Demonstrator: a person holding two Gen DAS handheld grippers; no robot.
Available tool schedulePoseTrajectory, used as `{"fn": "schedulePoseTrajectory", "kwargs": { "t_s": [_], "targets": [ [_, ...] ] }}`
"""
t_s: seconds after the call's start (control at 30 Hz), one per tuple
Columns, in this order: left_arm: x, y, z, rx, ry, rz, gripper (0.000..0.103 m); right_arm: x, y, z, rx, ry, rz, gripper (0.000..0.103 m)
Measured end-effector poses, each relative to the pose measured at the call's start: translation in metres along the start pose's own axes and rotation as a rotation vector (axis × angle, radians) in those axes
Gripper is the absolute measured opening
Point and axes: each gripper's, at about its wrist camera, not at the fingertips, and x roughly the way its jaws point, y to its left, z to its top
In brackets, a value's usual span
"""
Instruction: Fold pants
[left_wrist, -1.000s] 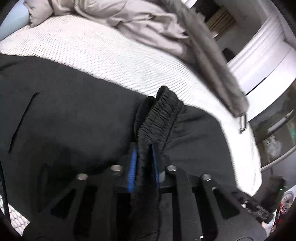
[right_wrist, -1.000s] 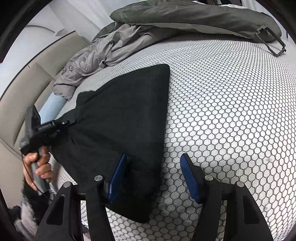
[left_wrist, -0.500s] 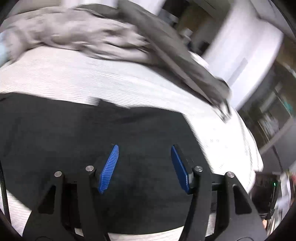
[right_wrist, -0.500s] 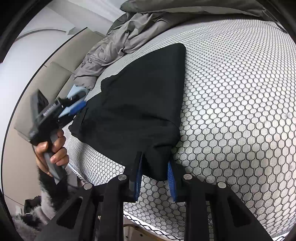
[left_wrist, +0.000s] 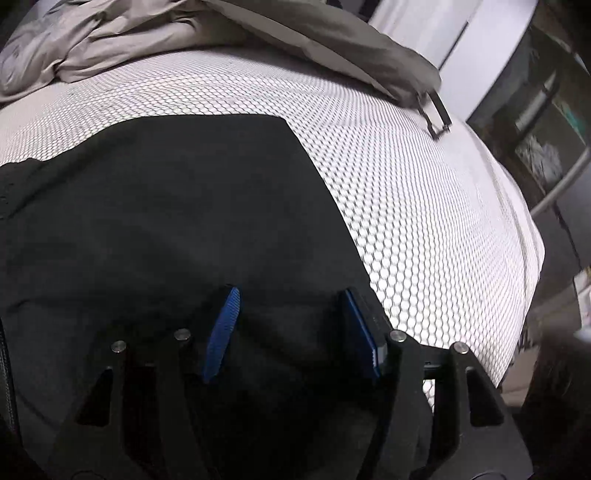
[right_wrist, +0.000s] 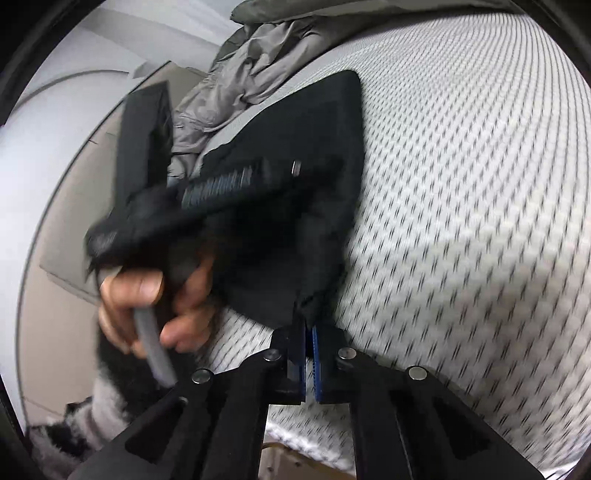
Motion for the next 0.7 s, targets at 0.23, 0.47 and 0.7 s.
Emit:
{"fn": "schedulePoseTrajectory", "kwargs": {
  "t_s": [0.23,0.47,0.7],
  "targets": [
    [-0.016,0.012,0.007,-0.073,-0.016,-0.066,0.056,-0.015,0.015,-0.017,-0.082,0.068,0.008,0.012],
    [-0.042,0.01,-0.014,0.01,-0.053,-0.046,0.057,-0.053,-0.001,0.008,0.02,-0.146,0.014,0.036],
    [-0.015,0.014,-0.012,-0.018,-0.022,-0.024,0.057,-0.022,-0.026,0.012,0.122,-0.091,0.058,0.004]
  ]
}}
